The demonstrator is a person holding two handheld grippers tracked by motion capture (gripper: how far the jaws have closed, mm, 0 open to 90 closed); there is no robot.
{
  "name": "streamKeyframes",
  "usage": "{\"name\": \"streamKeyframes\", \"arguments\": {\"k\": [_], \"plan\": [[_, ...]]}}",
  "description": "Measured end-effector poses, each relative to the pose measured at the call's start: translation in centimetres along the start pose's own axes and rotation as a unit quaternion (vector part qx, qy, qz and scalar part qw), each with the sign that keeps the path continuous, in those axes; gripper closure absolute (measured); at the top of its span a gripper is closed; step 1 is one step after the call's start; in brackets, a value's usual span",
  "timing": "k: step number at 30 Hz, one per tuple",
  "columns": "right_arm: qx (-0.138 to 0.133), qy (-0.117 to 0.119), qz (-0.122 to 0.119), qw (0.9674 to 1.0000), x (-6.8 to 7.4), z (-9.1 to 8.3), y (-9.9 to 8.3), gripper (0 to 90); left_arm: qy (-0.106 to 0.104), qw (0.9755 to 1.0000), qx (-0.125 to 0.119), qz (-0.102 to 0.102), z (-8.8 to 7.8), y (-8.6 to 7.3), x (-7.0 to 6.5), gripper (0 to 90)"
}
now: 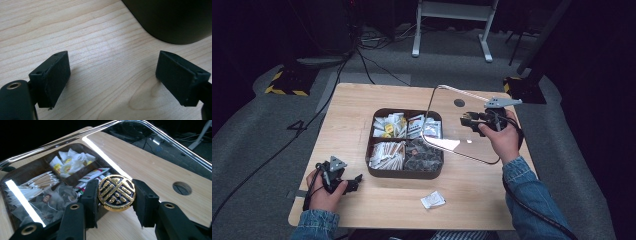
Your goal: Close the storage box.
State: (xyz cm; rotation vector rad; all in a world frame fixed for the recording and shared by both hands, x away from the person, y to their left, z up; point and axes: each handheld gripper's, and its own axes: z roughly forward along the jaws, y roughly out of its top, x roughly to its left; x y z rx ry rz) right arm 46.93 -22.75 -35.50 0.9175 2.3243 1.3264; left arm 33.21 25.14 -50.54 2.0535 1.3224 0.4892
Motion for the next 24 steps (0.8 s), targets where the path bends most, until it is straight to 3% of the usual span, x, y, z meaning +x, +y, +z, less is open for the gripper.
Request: {"name": "streamKeyframes", "arguments": {"k": [6,24], "plan": [[0.014,0.019,-0.026,0.9994,1.9,1.8,1.6,58.9,0.0,1.0,0.003,0.003,0.2,0.2,0.0,10.3],[0.033,0.056,-0.062,0.996,6.3,6.6,3.9,58.9,-0.002,1.0,0.003,0.003,0.2,0.2,0.0,9.7]]}}
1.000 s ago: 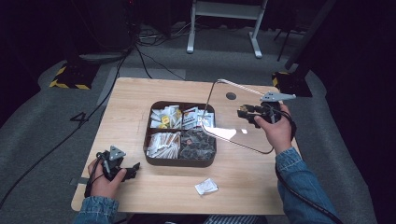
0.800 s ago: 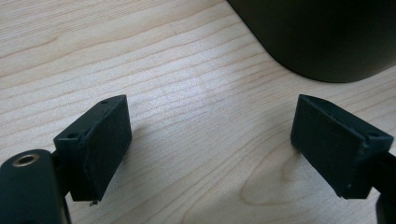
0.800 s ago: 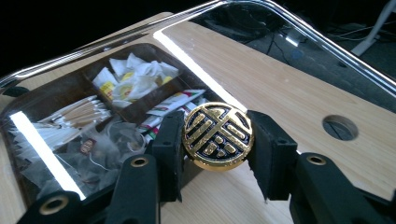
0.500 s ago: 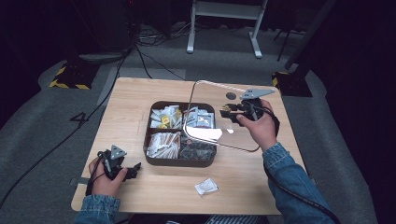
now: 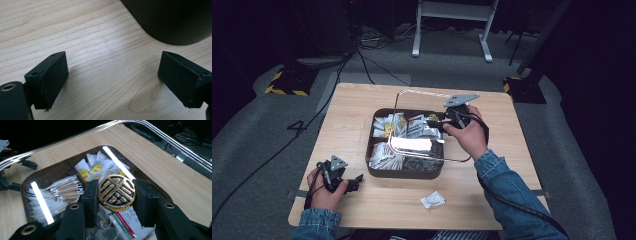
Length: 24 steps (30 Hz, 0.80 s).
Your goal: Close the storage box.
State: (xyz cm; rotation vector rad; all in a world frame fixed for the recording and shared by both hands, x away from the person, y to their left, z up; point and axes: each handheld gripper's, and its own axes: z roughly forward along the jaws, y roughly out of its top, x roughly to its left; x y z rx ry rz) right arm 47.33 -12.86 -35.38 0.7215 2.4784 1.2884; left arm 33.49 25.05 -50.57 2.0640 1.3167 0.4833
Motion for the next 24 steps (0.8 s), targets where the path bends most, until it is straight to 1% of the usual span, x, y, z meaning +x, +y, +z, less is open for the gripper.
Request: {"name": "streamKeyframes", "arguments": {"k": [1,2,4,6,9,10,11,13,14,16,17,19,23,24], "plan": [[0.0,0.0,0.0,1.0,0.0,0.0,0.0,58.9,0.0,1.0,0.0,0.0,0.0,0.0,0.0,9.6],[0.001,0.001,-0.001,1.0,0.3,0.5,0.2,58.9,-0.001,1.0,0.0,0.002,0.0,0.0,0.0,9.5],[0.001,0.003,-0.002,1.0,0.4,0.7,0.3,58.9,0.0,1.0,0.0,0.002,0.0,0.0,0.0,9.4],[0.002,0.004,-0.003,1.0,0.8,1.5,0.6,58.9,-0.001,1.0,0.0,0.003,0.0,0.0,0.0,9.2],[0.004,0.006,-0.003,1.0,1.0,2.0,0.7,58.9,-0.001,1.0,0.0,0.002,0.1,0.1,0.0,9.0],[0.01,0.006,-0.004,0.9999,1.3,2.7,0.7,58.9,-0.001,1.0,0.0,0.003,0.1,0.1,0.1,9.0],[0.01,0.006,-0.004,0.9999,1.3,2.7,0.7,58.9,-0.001,1.0,0.0,0.003,0.1,0.1,0.1,9.0],[0.015,0.006,-0.005,0.9999,1.5,3.4,0.7,58.9,-0.001,1.0,0.0,0.003,0.1,0.1,0.1,9.1],[0.018,0.008,-0.005,0.9998,1.8,4.0,0.6,58.9,-0.001,1.0,0.0,0.002,0.1,0.1,0.1,9.0],[0.019,0.008,-0.005,0.9998,1.8,4.3,0.6,58.9,-0.001,1.0,0.0,0.002,0.1,0.1,0.1,9.0],[0.023,0.01,-0.003,0.9997,2.1,5.0,0.5,58.9,-0.002,1.0,0.001,0.002,0.1,0.1,0.1,8.9],[0.023,0.01,-0.003,0.9997,2.1,5.3,0.4,58.9,-0.002,1.0,0.001,0.002,0.1,0.1,0.1,8.9],[0.027,0.01,0.0,0.9996,2.5,6.5,0.2,58.9,-0.002,1.0,0.0,0.002,0.1,0.1,0.1,8.9],[0.029,0.01,0.0,0.9995,2.6,7.0,0.0,58.9,-0.002,1.0,0.001,0.002,0.1,0.1,0.1,8.9]]}}
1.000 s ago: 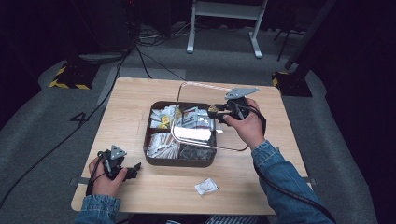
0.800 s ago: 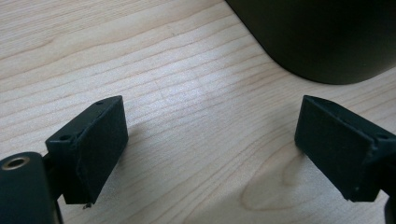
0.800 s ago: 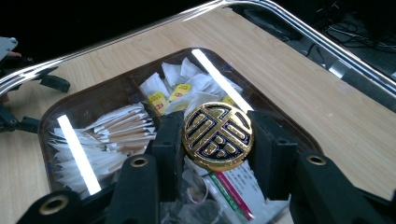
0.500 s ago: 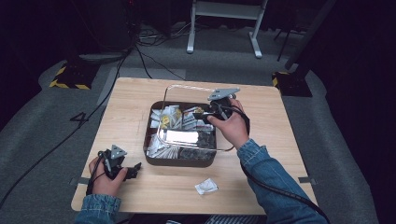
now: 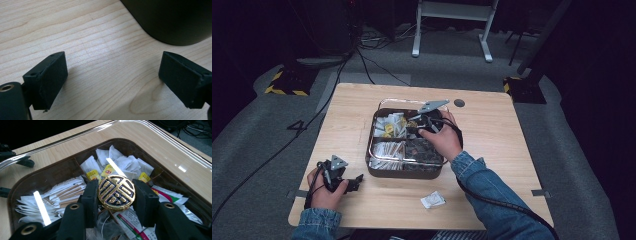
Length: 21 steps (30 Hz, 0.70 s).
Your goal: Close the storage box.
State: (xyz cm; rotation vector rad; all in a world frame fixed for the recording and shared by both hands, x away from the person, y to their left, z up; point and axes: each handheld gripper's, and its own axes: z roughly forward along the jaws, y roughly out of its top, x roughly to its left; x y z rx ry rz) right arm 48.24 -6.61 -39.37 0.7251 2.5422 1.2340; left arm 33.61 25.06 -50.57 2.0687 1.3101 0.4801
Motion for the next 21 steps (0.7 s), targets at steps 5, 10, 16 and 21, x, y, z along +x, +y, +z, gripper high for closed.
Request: {"name": "streamKeyframes", "arguments": {"k": [5,10,16,21], "plan": [[0.006,-0.001,-0.002,1.0,0.2,0.8,-0.2,58.9,0.0,1.0,0.0,0.0,0.0,0.0,0.0,8.9],[0.013,0.002,-0.004,0.9999,0.4,2.0,-0.6,58.9,0.0,1.0,0.0,0.0,0.0,0.0,0.0,8.9],[0.017,0.005,-0.006,0.9998,0.7,2.8,-0.9,58.9,0.0,1.0,0.0,0.0,0.0,0.0,0.0,8.9],[0.022,0.007,-0.006,0.9997,0.8,3.5,-1.3,58.9,0.0,1.0,0.0,0.0,0.0,0.0,0.0,8.8]]}}
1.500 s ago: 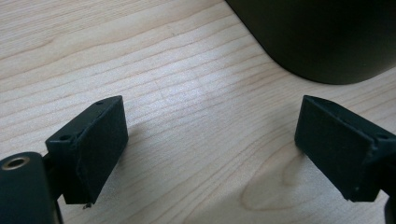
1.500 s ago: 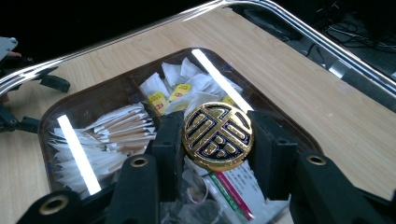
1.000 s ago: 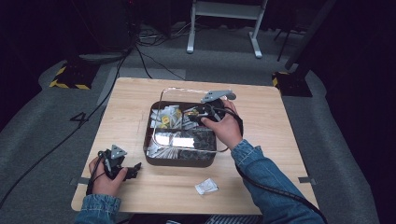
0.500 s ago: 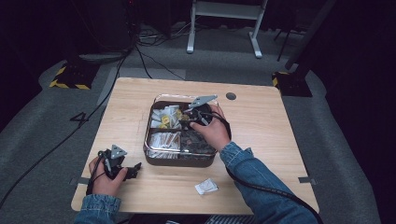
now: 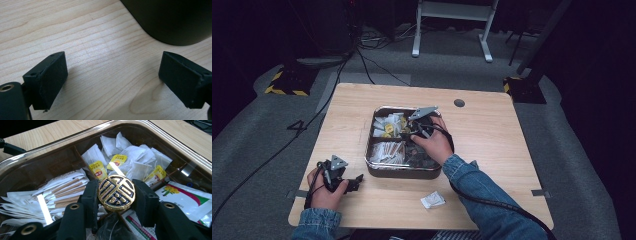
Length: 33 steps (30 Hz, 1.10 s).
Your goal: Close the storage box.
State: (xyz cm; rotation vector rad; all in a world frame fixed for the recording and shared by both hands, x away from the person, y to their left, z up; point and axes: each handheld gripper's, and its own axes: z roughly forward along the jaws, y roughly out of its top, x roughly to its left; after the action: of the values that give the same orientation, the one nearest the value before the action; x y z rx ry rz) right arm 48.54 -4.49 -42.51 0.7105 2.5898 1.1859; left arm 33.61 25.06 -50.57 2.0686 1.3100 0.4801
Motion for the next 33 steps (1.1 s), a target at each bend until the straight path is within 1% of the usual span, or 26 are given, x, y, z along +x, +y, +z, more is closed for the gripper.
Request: {"name": "streamKeyframes", "arguments": {"k": [10,24,33], "plan": [[0.007,0.002,0.001,1.0,-0.06,0.59,-0.47,58.9,0.0,1.0,0.0,0.0,0.0,0.0,-0.01,8.8],[0.005,0.006,0.003,1.0,0.02,0.55,-0.68,58.8,0.0,1.0,0.0,0.0,0.0,0.0,0.0,8.9],[0.006,0.002,0.003,1.0,-0.18,0.44,-0.86,58.8,0.0,1.0,0.0,0.0,0.0,0.0,-0.01,8.9]]}}
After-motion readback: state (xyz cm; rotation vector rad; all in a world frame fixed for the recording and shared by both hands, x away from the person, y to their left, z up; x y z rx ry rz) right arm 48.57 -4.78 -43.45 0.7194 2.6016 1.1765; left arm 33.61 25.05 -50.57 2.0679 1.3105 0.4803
